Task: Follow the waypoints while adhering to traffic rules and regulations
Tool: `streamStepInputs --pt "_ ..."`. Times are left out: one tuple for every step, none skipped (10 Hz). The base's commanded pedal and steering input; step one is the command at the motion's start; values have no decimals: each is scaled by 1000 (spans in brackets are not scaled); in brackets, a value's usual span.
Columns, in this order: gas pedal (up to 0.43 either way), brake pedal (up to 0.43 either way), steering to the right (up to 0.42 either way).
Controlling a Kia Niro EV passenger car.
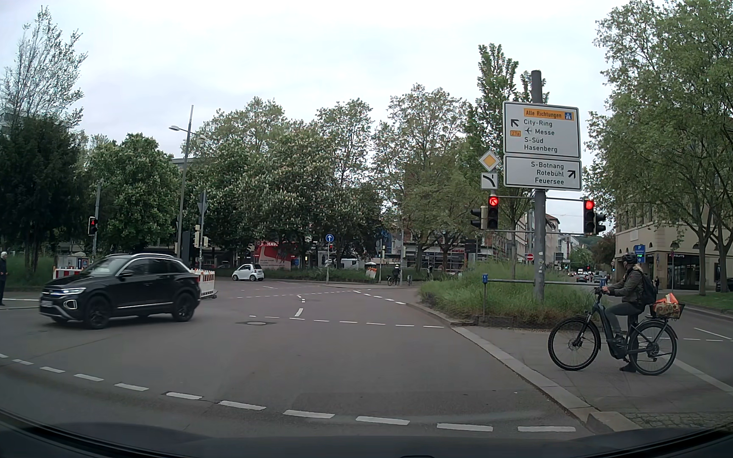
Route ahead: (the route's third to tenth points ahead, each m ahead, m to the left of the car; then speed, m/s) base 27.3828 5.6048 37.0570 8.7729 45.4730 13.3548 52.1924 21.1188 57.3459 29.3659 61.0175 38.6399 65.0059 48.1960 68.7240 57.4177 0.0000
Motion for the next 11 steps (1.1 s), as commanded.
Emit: streamStepInputs --pt "0 293 -37" --pt "0 293 -37" --pt "0 293 -37" --pt "0 293 -37" --pt "0 293 -37" --pt "0 293 -37" --pt "0 293 -37" --pt "0 293 -37" --pt "0 293 -37" --pt "0 293 -37" --pt "0 293 -37"
